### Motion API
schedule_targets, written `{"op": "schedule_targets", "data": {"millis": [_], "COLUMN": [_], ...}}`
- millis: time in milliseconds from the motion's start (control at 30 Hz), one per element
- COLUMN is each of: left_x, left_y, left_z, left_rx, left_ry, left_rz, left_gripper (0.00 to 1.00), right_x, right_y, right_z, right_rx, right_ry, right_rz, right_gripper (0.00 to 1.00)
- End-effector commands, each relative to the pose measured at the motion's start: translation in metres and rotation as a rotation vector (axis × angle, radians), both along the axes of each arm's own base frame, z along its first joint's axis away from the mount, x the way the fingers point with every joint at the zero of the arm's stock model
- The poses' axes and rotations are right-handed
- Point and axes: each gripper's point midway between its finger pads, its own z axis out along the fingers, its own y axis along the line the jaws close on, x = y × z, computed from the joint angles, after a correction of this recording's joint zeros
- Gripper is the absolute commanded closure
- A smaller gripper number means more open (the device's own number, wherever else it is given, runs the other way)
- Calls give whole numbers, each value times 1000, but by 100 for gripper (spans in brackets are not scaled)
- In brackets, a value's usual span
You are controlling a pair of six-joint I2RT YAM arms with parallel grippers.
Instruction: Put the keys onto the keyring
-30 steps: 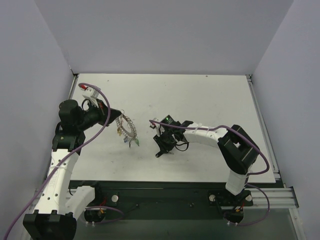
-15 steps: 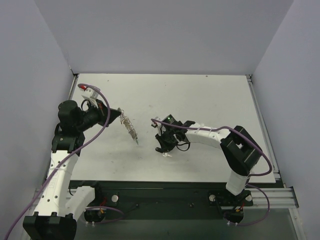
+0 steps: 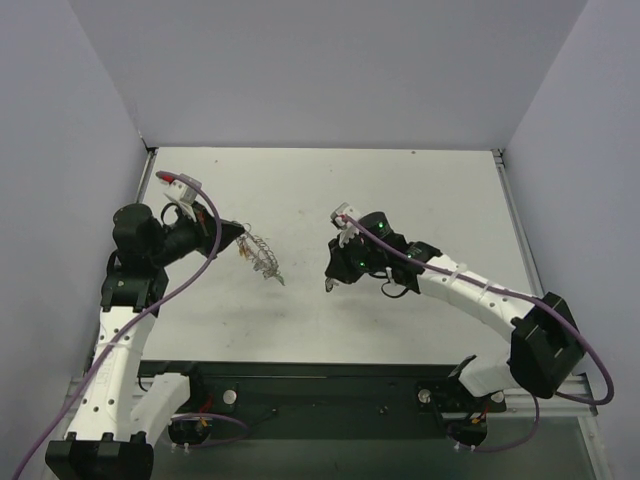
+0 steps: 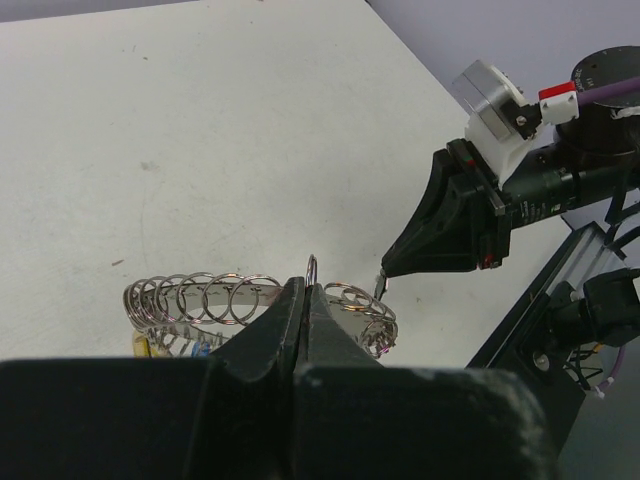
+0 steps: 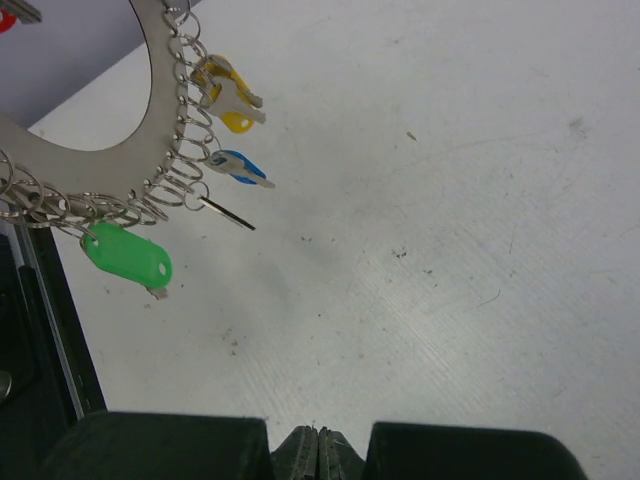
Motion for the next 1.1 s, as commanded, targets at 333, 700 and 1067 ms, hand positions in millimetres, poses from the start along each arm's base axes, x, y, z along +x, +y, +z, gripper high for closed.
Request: {"op": "schedule_targets", "data": {"millis": [333,700,1067], "left_x": [-15,-16,-48], "left_y": [-15,-20,-58], "left_z": [16,14,23], "left_rx": [-35,-35,-3], "left_ry": [-88,-94,-197], "left_rz": [-103,-138,-337], "left_gripper": [100,100,100], "right_x": [-7,0,1], "right_y": [-9,-28,-11], "right_z": [-83,-90,33], "right_rx": [54,-53,219], "right_ry": [282,272,19], "right_rz": [-203,-276,-134], "right_gripper": [100,97,100]}}
